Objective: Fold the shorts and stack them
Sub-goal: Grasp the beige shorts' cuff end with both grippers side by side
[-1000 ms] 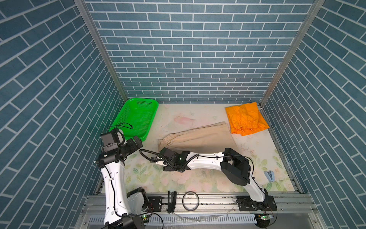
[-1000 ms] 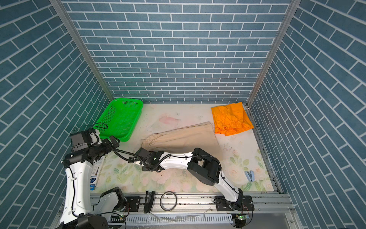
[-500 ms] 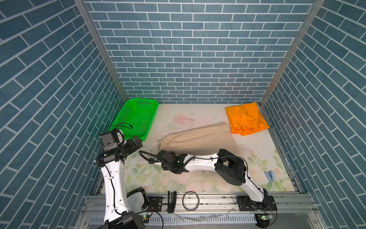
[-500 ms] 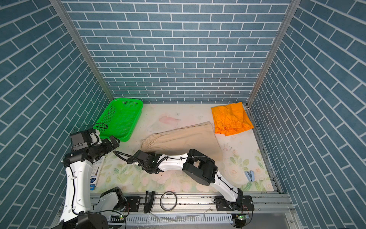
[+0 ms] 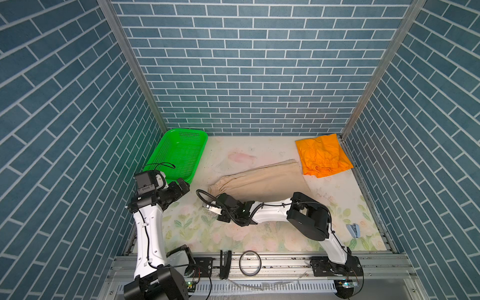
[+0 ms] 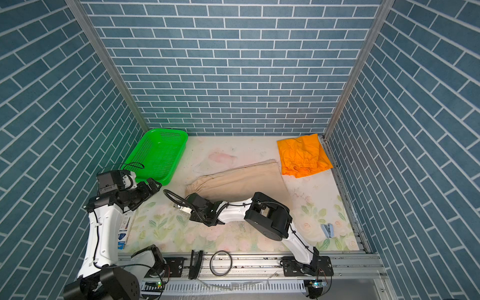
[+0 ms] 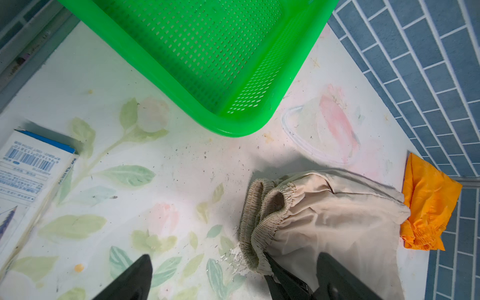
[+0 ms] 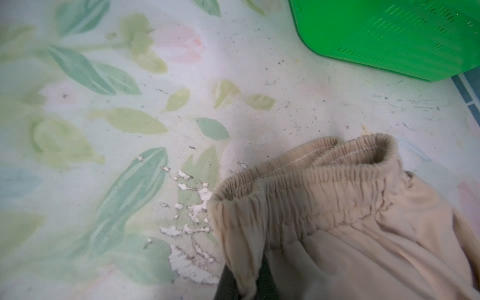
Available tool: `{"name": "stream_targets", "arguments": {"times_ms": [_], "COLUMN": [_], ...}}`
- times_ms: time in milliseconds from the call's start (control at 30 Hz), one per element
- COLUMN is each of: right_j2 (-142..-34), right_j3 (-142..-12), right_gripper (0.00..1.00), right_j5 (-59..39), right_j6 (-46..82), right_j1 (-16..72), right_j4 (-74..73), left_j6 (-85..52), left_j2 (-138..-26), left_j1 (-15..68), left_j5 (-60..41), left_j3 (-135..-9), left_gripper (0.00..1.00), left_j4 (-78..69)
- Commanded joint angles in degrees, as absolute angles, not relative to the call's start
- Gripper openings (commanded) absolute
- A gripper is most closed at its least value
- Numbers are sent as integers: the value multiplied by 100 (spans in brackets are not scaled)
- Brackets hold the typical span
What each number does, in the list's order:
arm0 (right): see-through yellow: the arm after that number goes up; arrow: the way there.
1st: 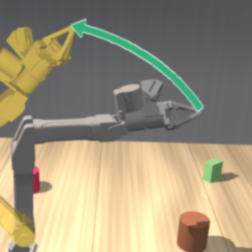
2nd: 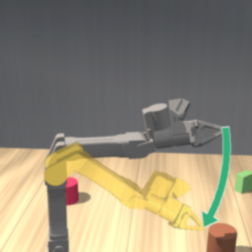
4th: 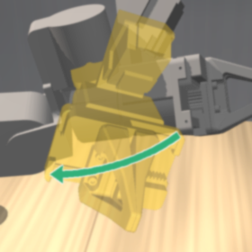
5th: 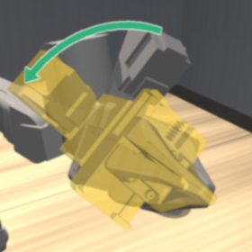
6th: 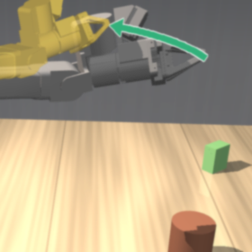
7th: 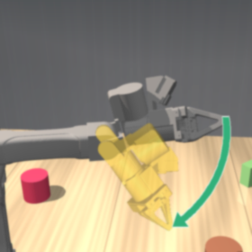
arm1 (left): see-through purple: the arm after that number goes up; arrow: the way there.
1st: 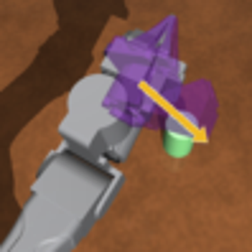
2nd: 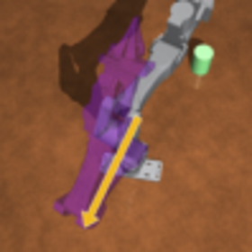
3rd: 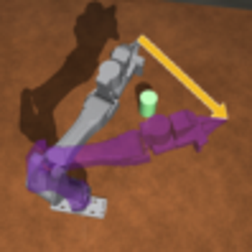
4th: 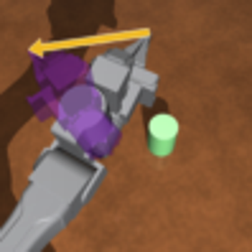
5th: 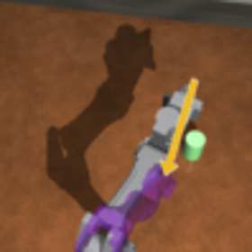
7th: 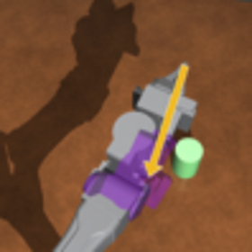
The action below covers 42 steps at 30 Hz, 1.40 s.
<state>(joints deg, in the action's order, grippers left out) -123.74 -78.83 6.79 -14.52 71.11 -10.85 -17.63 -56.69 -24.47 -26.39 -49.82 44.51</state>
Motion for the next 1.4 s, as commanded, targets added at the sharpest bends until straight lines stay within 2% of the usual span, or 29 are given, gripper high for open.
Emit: {"name": "stream_targets", "arguments": {"times_ms": [0, 333, 700, 867, 1333, 1367], "right_j2": [-11961, -11525, -11446, -11443, -11496, -11504], "right_j3": [-7549, -6702, -6544, -6531, -6735, -6749], "right_gripper": [0, 0, 0, 0, 0, 0], "right_j5": [-23, -320, -399, -405, -219, -235], "right_j6": [-651, -363, -431, -433, -440, -431], "right_j1": [6957, 6838, 6838, 6837, 6838, 6837], "right_j4": [-1876, -2974, -3161, -3206, -3237, -3234], "left_j6": [-1938, -2619, -3542, -3823, -3841, -3836], "left_j2": [-5579, -5999, -7037, -7275, -7193, -7218], "left_j1": [-2461, -2371, -1633, -1245, -626, -595], "left_j5": [-2973, -3911, -4416, -4443, -4172, -4170], "left_j3": [-4815, -4142, -3545, -3414, -3050, -3056], "left_gripper": [100, 100, 100, 100, 99, 97], "left_j4": [4309, 3308, 1550, 973, 839, 810]}}
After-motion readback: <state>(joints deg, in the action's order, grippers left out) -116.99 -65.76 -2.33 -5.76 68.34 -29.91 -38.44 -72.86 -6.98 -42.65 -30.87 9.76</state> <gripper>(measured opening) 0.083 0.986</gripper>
